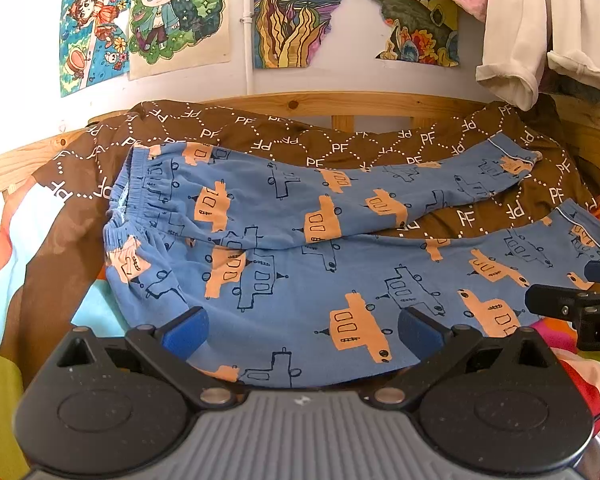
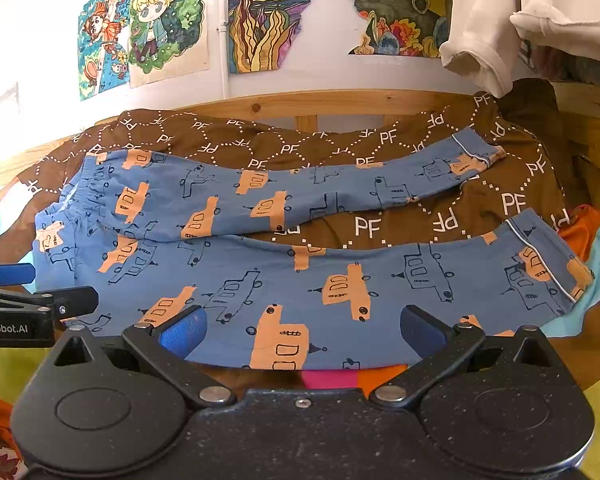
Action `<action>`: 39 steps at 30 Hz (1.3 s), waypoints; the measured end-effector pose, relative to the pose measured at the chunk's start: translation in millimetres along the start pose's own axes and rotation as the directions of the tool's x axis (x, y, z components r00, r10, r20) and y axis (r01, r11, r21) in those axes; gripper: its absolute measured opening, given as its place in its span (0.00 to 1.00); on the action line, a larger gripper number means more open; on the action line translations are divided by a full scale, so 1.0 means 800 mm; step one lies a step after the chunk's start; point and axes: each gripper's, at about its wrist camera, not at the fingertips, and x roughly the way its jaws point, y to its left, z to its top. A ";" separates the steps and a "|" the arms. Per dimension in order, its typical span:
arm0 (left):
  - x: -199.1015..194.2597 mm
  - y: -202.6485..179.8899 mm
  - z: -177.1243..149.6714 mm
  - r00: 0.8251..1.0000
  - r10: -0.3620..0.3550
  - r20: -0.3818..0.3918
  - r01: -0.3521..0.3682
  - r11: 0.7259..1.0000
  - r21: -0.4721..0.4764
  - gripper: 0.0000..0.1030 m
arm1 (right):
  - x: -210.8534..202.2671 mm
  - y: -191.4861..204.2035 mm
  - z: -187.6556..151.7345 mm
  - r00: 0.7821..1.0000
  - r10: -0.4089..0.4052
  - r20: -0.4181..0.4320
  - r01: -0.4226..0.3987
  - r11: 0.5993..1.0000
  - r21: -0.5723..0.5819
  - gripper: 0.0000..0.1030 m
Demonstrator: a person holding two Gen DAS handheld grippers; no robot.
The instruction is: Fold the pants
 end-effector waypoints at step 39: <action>0.003 0.000 -0.003 1.000 0.014 -0.016 -0.014 1.000 0.011 1.00 | 0.004 0.002 -0.001 1.000 0.005 -0.008 -0.005 1.000 0.002 0.99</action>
